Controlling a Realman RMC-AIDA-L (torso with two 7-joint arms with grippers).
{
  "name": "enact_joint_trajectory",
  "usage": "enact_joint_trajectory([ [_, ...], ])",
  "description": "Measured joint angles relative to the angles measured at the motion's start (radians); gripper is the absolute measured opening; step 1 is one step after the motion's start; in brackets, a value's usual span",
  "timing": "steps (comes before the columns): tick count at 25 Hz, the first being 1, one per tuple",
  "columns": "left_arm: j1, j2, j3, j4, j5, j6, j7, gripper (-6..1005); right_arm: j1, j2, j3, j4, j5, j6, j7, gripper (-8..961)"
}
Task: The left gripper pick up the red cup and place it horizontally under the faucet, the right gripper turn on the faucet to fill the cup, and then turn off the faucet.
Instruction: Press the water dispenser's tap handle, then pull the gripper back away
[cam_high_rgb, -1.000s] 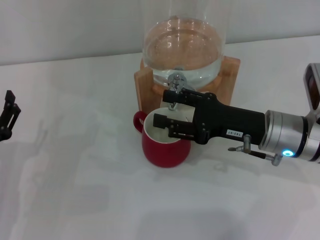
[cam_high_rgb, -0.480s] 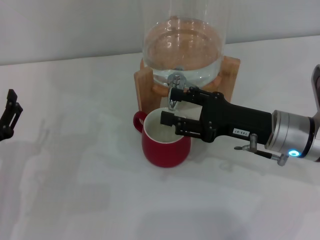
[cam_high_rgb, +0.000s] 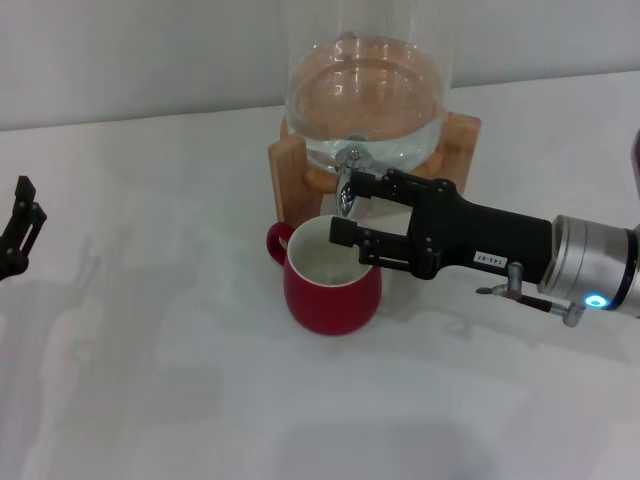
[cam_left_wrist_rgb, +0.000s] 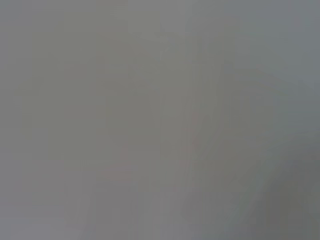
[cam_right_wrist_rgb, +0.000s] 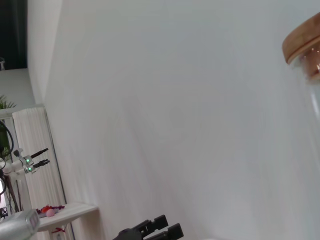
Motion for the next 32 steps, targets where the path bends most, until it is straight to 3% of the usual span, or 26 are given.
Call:
enact_joint_trajectory([
  [32,-0.007,0.000,-0.001,0.000,0.003,-0.009,0.000,875,0.000,-0.011,0.026,-0.006,-0.003,-0.005,-0.003,750],
])
